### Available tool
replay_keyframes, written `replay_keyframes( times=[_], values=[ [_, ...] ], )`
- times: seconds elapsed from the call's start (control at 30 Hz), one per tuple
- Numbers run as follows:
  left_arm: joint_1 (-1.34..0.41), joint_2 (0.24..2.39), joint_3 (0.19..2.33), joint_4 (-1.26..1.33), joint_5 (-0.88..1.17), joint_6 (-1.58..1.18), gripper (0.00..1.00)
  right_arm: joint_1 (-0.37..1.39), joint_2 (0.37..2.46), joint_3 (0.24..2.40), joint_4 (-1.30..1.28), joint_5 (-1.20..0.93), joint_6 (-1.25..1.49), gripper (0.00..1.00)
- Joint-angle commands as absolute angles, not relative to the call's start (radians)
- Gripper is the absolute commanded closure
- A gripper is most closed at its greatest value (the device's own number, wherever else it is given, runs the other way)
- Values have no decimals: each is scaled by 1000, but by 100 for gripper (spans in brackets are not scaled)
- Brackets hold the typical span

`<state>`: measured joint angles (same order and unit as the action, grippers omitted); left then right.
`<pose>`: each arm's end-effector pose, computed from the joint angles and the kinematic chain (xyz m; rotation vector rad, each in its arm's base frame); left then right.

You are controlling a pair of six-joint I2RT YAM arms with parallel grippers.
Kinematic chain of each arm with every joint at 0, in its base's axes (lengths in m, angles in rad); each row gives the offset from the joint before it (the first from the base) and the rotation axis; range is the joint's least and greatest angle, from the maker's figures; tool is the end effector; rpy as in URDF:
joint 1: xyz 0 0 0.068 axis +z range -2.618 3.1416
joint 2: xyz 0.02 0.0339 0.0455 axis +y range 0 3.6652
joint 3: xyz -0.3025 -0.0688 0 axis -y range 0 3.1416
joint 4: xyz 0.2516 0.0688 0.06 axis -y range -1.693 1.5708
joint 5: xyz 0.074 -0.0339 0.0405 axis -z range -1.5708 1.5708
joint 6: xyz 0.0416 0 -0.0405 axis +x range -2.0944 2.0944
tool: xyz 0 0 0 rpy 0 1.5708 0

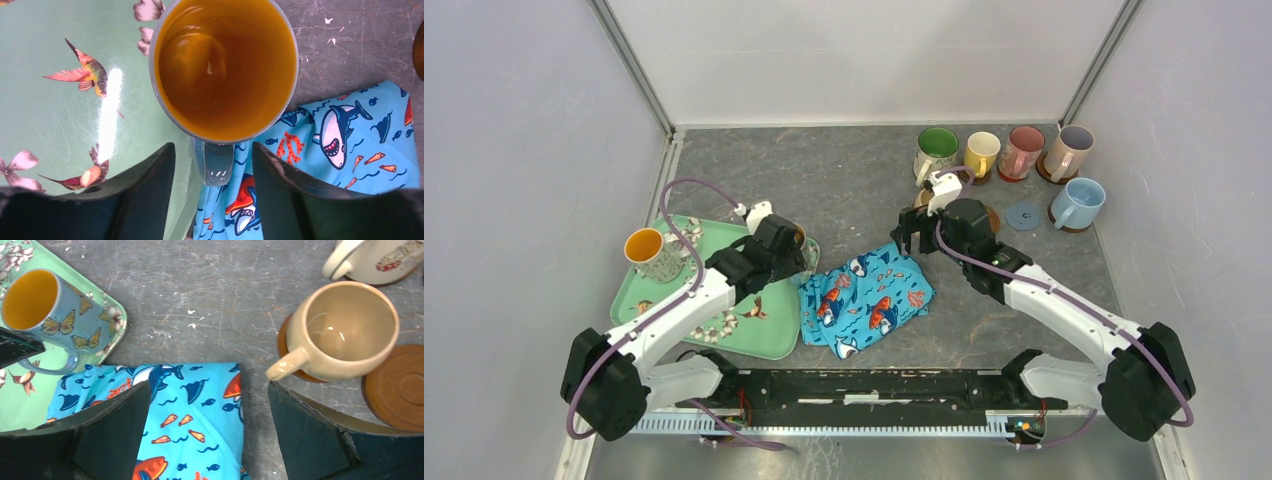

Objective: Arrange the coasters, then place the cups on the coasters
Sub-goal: Move the cup to the tray, then pick up the cup from the tray.

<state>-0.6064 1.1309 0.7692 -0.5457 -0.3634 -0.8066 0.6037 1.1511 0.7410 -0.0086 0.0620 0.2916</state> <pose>0.1869 -0.1117 0.2653 -0.3915 2.3763 -0.2015 0.2130 0.1437 0.2975 -0.2745 2.0071 0.5128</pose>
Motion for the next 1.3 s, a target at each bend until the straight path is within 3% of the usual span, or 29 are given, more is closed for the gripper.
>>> replay_keyframes(
  times=[0.0, 0.23, 0.7, 1.27],
  values=[
    [-609, 1078, 809, -567, -423, -789, 33, 670, 1180, 819, 2, 116, 298, 6],
    [-609, 982, 896, -657, -570, -743, 17, 830, 1294, 924, 2, 182, 345, 9],
    [-609, 781, 1055, -581, -655, -621, 1, 1104, 1596, 1186, -35, 304, 420, 15],
    [-609, 710, 1049, -535, -653, -578, 0, 1181, 1880, 1381, -54, 449, 468, 20]
  ],
)
